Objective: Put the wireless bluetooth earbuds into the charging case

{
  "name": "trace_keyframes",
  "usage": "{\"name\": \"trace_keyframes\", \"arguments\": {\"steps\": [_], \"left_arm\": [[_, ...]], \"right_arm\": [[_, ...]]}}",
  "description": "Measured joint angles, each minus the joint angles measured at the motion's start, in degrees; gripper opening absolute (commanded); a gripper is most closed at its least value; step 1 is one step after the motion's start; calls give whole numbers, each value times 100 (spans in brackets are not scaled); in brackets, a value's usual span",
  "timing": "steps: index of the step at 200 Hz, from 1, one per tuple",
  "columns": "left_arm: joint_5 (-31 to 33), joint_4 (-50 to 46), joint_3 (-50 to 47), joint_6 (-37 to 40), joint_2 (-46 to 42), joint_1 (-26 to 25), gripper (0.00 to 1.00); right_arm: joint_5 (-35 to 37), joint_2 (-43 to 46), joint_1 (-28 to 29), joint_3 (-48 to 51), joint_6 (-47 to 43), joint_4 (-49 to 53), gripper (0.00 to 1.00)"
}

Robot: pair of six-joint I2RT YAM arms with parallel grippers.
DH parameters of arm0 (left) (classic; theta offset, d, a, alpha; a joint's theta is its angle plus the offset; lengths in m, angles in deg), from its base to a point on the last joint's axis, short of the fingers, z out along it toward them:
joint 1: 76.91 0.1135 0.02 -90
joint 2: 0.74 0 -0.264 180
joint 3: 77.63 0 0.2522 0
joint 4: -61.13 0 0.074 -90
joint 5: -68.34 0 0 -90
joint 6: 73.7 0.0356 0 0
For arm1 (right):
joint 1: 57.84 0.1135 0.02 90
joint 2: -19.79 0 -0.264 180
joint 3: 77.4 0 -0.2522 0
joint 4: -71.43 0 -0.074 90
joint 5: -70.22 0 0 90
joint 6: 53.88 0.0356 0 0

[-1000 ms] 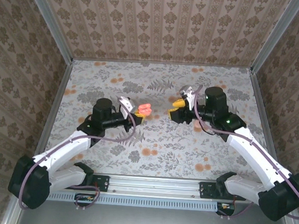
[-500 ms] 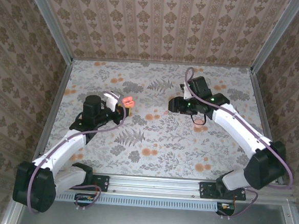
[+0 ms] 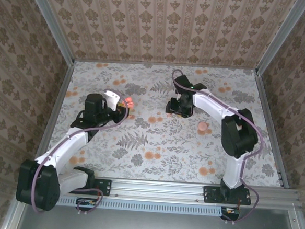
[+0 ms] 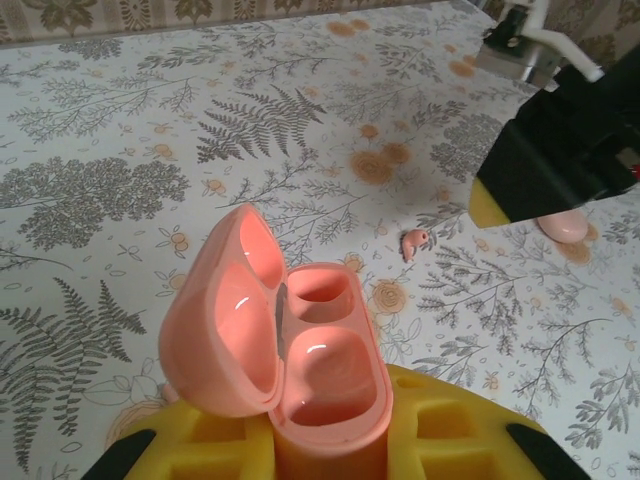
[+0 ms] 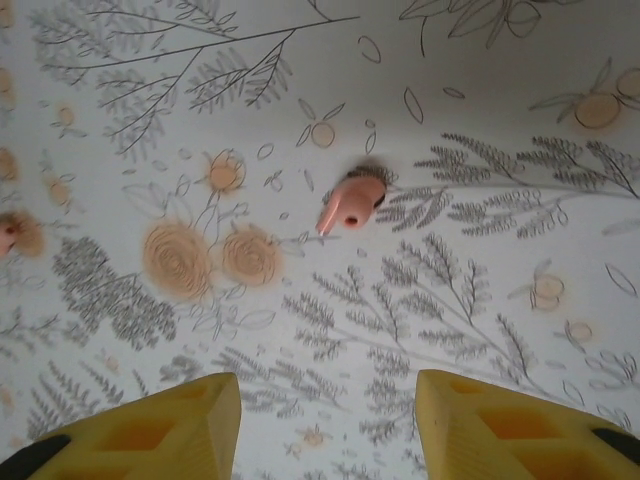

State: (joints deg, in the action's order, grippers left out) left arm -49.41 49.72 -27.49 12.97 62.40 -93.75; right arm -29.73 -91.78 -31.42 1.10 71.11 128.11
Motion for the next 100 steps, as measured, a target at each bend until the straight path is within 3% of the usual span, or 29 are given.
{"name": "trace_keyframes", "arguments": {"steps": [100], "left_arm": [[-199, -66, 15, 146, 236, 424, 19]], "right_arm": [[20, -1399, -46, -1189, -66, 420, 45]]}}
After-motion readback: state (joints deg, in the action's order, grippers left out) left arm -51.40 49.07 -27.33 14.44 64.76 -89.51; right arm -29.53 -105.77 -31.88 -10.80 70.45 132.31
